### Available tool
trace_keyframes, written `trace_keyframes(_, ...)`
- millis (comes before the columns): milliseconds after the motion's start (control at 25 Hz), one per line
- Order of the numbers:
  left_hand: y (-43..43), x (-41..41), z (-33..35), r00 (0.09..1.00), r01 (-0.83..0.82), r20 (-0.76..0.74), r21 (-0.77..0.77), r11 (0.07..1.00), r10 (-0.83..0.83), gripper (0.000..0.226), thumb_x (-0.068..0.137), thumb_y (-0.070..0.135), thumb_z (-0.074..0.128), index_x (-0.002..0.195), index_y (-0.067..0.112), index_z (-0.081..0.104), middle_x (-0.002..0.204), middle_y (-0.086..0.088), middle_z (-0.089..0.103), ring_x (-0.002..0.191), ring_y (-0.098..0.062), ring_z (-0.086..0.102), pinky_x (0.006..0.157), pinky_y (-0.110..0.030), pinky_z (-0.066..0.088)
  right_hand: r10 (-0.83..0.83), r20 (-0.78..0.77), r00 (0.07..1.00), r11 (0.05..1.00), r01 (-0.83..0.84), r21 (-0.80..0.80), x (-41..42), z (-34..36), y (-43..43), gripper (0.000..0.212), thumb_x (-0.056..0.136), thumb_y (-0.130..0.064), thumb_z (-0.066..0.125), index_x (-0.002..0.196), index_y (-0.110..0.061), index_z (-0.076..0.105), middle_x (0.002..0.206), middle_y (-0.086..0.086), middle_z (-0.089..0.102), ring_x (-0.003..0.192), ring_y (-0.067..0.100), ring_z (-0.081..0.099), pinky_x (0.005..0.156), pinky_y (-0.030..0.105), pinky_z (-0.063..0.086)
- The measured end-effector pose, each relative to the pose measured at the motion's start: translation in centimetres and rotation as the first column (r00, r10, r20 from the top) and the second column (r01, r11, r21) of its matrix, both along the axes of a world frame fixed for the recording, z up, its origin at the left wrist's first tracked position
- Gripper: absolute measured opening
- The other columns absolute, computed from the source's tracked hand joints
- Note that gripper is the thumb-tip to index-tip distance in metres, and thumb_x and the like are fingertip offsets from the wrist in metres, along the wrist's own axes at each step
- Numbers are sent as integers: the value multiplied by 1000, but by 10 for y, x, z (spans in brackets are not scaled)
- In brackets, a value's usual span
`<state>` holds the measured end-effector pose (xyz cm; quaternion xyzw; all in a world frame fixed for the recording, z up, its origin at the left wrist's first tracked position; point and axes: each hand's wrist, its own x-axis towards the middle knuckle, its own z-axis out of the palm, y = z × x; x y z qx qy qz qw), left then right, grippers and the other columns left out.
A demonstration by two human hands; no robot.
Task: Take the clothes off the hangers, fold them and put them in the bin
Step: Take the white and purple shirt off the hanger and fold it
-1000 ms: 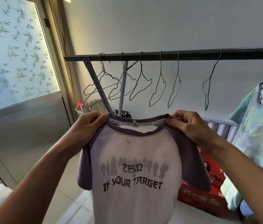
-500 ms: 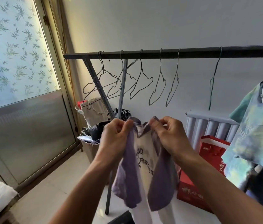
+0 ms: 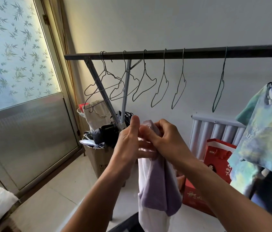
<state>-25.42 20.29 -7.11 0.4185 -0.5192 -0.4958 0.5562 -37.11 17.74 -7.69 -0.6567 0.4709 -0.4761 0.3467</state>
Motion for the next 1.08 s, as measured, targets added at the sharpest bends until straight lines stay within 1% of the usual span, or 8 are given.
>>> trace_keyframes(120,1,6,2,998,-52,23,-17,998,53,52,99,48,37,101,5,66,84,-13,66,67,-26,68,51,-33,57,38,42,998,999,-38,1,-5,1,-2,1,93,-18,60,93,-17,61,83,0,68,75,13,66,64,22,51)
trace_keyframes(200,-11,23,1,920,-199,277,-274,941,275,37,95,50,49,108,19,65,99,-5,62,86,-20,64,62,-26,55,72,36,997,997,-72,3,-11,6,-3,13,94,-8,55,94,-17,64,87,3,69,81,15,66,71,22,53)
trace_keyframes(280,-28,42,6,764,-66,543,-471,879,349,45,80,64,55,117,38,60,116,10,52,113,-10,50,89,-24,45,169,42,985,986,-169,-1,-15,13,-3,16,95,-5,53,94,-14,67,89,6,71,83,14,67,76,24,55)
trace_keyframes(360,-39,51,15,707,147,688,-367,919,162,59,71,67,59,120,32,63,124,9,53,122,-11,47,101,-31,41,278,77,958,961,-278,-9,-16,21,-3,15,96,-2,52,99,-4,67,93,13,71,84,13,66,78,24,54)
trace_keyframes(440,-45,50,24,742,205,670,-261,943,24,58,69,60,66,106,15,70,103,-7,68,97,-18,62,86,-41,53,304,119,945,953,-301,-43,-18,26,-5,16,96,0,51,101,-1,66,93,13,71,85,12,65,77,20,54)
trace_keyframes(560,-52,46,28,789,171,609,-341,925,79,46,77,46,70,77,1,62,65,-1,53,61,-9,46,56,-28,40,244,163,956,970,-237,-60,-27,23,-8,18,92,2,55,105,-6,65,96,8,72,88,13,67,80,23,55)
trace_keyframes(760,-48,44,36,830,121,537,-443,888,154,29,92,28,62,71,9,59,64,10,48,62,-2,42,57,-16,35,160,-128,979,987,-158,26,-37,-7,-4,19,83,3,59,90,-15,58,78,2,61,71,12,57,61,20,48)
trace_keyframes(1080,-42,78,42,805,8,525,-474,881,275,52,94,45,52,73,-4,52,68,-4,39,66,-13,35,63,-32,30,105,103,989,994,-104,-12,-52,-26,-18,21,97,-4,49,82,-10,62,70,-2,58,62,1,50,57,14,41)
